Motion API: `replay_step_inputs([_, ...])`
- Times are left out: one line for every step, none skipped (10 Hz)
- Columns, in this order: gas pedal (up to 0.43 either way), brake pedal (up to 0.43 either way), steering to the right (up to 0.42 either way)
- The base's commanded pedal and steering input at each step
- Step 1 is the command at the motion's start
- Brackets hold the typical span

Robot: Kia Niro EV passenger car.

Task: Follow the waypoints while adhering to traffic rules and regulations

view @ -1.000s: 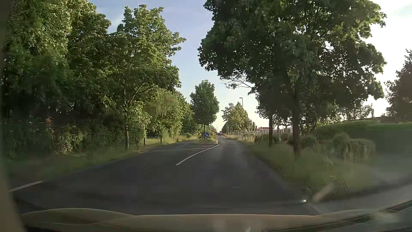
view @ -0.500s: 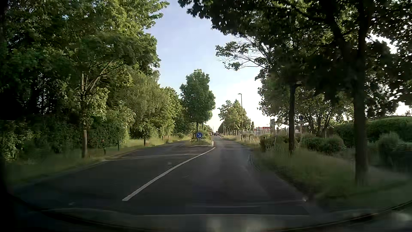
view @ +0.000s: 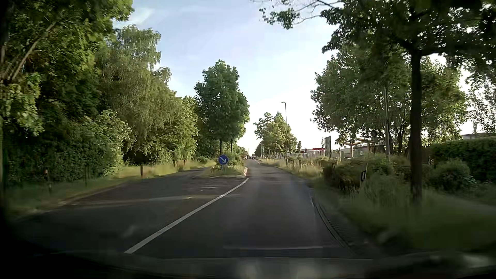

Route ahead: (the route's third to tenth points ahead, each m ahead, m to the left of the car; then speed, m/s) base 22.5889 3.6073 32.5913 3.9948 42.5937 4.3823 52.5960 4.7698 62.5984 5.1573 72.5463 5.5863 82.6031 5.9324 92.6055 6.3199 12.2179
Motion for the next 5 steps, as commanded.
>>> replay_step_inputs([0.067, 0.030, 0.021])
replay_step_inputs([0.067, 0.030, 0.019])
replay_step_inputs([0.067, 0.030, 0.015])
replay_step_inputs([0.067, 0.030, 0.010])
replay_step_inputs([0.067, 0.030, 0.007])
